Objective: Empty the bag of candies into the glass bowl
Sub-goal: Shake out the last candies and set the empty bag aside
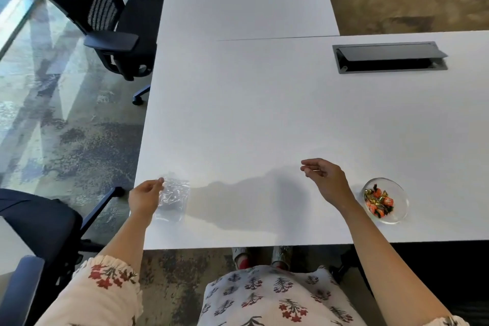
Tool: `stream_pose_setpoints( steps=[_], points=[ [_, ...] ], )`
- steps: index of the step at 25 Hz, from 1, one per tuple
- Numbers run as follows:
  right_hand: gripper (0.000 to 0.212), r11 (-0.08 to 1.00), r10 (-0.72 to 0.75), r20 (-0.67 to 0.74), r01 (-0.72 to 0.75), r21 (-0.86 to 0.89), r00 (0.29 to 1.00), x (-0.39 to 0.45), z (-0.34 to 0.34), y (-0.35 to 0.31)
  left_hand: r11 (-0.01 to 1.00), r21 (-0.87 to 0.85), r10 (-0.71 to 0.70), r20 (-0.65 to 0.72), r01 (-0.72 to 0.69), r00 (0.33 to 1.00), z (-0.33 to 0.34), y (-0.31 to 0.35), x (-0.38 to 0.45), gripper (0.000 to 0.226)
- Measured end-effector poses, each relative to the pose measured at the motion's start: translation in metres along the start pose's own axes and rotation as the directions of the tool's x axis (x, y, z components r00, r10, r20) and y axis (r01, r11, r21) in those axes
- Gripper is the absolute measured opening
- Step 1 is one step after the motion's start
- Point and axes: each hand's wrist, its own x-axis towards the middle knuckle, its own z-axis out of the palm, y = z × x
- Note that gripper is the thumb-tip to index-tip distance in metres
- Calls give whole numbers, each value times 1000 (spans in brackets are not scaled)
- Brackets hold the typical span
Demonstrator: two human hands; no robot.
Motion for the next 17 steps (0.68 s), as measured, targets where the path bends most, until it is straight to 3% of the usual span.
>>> stream_pose_setpoints(
  steps=[9,14,17],
  points=[
    [18,999,48,-14,-47,17,999,-5,-1,12,994,-52,-105,-123,100,987,-2,-8,14,33],
    [20,998,50,-15,-50,41,999,-7,2,15,997,-72,-37,-233,21,972,8,11,17,28],
    [20,997,49,-41,-46,61,998,-10,0,17,993,-91,53,-222,-75,974,32,35,14,27]
  ],
)
